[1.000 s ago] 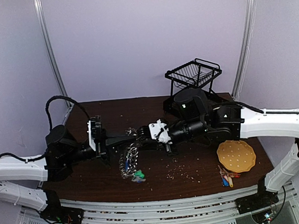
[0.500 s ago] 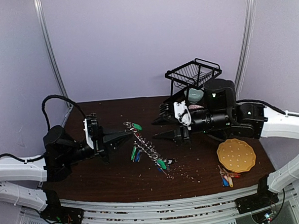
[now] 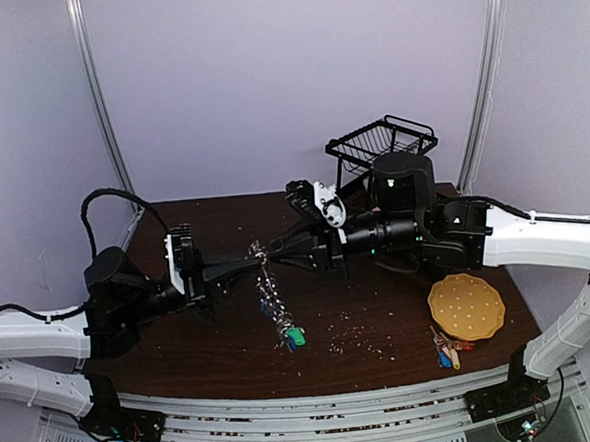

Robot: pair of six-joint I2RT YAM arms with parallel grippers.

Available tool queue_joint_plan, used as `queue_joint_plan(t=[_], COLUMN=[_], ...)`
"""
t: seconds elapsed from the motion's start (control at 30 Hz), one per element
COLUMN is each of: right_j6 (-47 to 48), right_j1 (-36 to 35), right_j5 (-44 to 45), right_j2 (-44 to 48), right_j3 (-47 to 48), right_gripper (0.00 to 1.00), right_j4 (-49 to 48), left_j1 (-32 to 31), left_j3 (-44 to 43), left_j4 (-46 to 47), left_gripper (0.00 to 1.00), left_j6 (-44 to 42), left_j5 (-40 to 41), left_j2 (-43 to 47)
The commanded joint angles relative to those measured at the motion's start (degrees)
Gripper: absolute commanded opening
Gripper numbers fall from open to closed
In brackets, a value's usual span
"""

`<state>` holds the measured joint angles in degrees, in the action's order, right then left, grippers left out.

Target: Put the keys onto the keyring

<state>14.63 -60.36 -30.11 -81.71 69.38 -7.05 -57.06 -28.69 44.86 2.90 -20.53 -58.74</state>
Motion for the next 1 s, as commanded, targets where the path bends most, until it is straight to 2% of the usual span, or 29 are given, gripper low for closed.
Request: queue_joint_plan(t=[0.0, 0.17, 0.3, 0.57, 0.7, 0.97], right_j6=[-0.45, 1.63, -0.08, -0.7, -1.01, 0.88], right_j1=[-0.14, -0.17, -0.12, -0.28, -0.2, -0.15], right_j5=[-4.53, -8.23, -6.99, -5.2, -2.37, 0.21], right_j2=[-0.16, -0.07, -1.06, -2.95, -2.72, -1.37], right_j3=[1.72, 2.24, 2.35, 3.34, 3.18, 3.06], right_gripper=[0.18, 0.2, 0.15, 0.14, 0.22, 0.21], right_j4=[0.03, 2.68, 1.05, 0.8, 0.5, 1.32], left_j1=[0.08, 0.1, 0.1, 0.1, 0.1, 0.05], left_j3=[-0.92, -0.93, -1.2, -1.13, -1.35, -1.86], left_j4=[4.54, 4.04, 3.57, 4.14, 3.43, 0.93], left_gripper=[0.0, 0.0, 0.0, 0.0, 0.0, 0.0], left_j6=[-1.03, -1.44, -1.77, -1.93, -2.51, -3.99], left_j5=[0.66, 1.32, 0.78, -0.01, -1.55, -1.95], left_j2=[1.45, 1.49, 1.38, 1.52, 1.05, 1.37])
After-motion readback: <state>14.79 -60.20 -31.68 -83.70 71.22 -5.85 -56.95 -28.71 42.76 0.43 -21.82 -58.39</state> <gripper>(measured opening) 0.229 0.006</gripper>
